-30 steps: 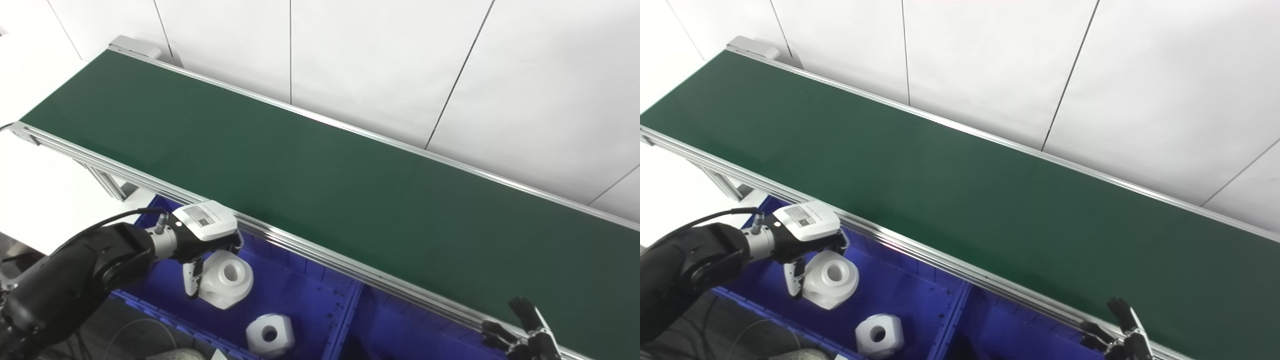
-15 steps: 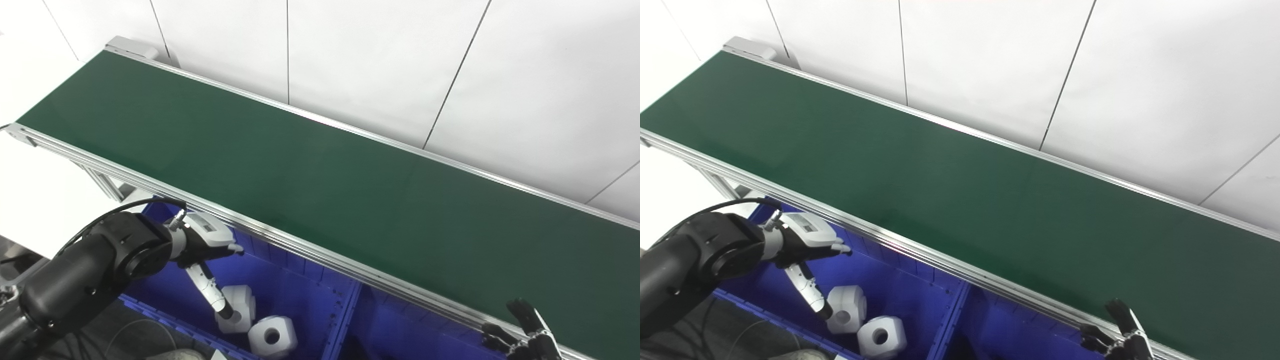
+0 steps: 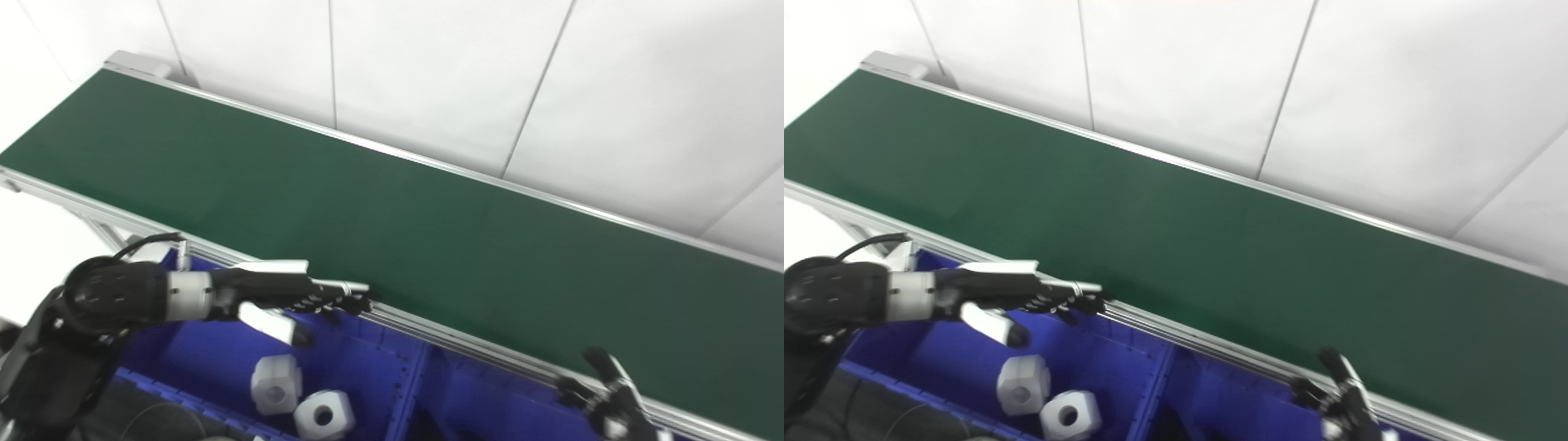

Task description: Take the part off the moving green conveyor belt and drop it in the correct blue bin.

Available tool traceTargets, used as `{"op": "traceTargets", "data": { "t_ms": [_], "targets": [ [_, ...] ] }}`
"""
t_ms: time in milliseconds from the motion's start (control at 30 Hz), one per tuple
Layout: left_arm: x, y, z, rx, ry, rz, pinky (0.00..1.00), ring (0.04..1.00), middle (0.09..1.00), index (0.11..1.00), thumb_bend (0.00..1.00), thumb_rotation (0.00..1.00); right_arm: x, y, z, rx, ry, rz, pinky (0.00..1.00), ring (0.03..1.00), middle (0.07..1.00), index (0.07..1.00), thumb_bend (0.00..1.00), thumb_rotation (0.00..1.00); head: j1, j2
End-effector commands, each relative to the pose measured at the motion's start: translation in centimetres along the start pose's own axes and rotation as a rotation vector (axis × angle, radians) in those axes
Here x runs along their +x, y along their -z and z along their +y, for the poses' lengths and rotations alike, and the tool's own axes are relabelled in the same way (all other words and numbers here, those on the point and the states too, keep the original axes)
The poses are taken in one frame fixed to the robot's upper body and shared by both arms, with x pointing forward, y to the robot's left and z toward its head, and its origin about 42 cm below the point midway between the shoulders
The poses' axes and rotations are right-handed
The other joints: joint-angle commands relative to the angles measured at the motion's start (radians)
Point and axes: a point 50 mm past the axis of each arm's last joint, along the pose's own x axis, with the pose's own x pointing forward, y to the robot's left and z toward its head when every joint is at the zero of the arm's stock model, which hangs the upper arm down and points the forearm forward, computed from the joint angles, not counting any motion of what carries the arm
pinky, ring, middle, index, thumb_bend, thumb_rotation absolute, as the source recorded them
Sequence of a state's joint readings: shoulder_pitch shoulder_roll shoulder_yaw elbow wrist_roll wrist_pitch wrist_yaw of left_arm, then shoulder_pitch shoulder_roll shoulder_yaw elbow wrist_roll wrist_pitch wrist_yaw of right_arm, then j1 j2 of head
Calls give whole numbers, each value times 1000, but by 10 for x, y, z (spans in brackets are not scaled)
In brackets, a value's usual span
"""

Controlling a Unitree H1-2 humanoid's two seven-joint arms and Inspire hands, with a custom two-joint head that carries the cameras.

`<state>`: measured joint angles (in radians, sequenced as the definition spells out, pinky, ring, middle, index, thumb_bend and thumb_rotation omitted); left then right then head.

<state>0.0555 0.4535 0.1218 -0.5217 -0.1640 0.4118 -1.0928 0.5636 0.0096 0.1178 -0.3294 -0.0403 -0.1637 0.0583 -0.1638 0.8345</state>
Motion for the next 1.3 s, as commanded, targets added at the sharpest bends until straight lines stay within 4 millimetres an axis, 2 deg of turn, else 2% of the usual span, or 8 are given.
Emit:
{"op": "traceTargets", "data": {
  "t_ms": [0, 233, 500, 567, 700, 900, 1000, 1267],
  "targets": [
    [-3, -15, -1, -42, -29, -114, 905, 937, 928, 988, 1000, 860, 9, -22, 19, -11, 7, -79, 609, 668, 880, 855, 784, 881, -56, 0],
    [13, -1, -12, -96, -115, -148, 897, 921, 934, 978, 1000, 797, 19, -24, 52, 0, 27, -85, 584, 659, 870, 854, 790, 875, -188, -1],
    [40, 15, -35, 117, -317, -212, 859, 968, 1000, 966, 1000, 750, 29, -27, 80, 4, 41, -92, 583, 658, 862, 854, 790, 873, -311, 8],
    [44, 19, -40, 160, -407, -228, 889, 985, 1000, 981, 1000, 748, 31, -27, 83, -4, 42, -103, 563, 655, 863, 856, 786, 887, -321, 11],
    [48, 25, -53, 206, -591, -264, 831, 966, 1000, 997, 978, 766, 35, -28, 88, -15, 51, -113, 564, 661, 857, 845, 810, 901, -333, 17],
    [49, 30, -68, 236, -770, -277, 904, 992, 1000, 1000, 874, 813, 38, -31, 88, -20, 56, -130, 574, 677, 842, 830, 820, 909, -333, 29],
    [52, 35, -76, 208, -837, -264, 955, 1000, 1000, 1000, 896, 864, 37, -32, 84, -25, 55, -134, 579, 680, 840, 829, 825, 911, -334, 40],
    [55, 36, -98, 28, -906, -291, 997, 1000, 1000, 1000, 930, 865, 31, -34, 71, -48, 72, -126, 601, 686, 834, 836, 826, 910, -302, 42]
  ]
}}
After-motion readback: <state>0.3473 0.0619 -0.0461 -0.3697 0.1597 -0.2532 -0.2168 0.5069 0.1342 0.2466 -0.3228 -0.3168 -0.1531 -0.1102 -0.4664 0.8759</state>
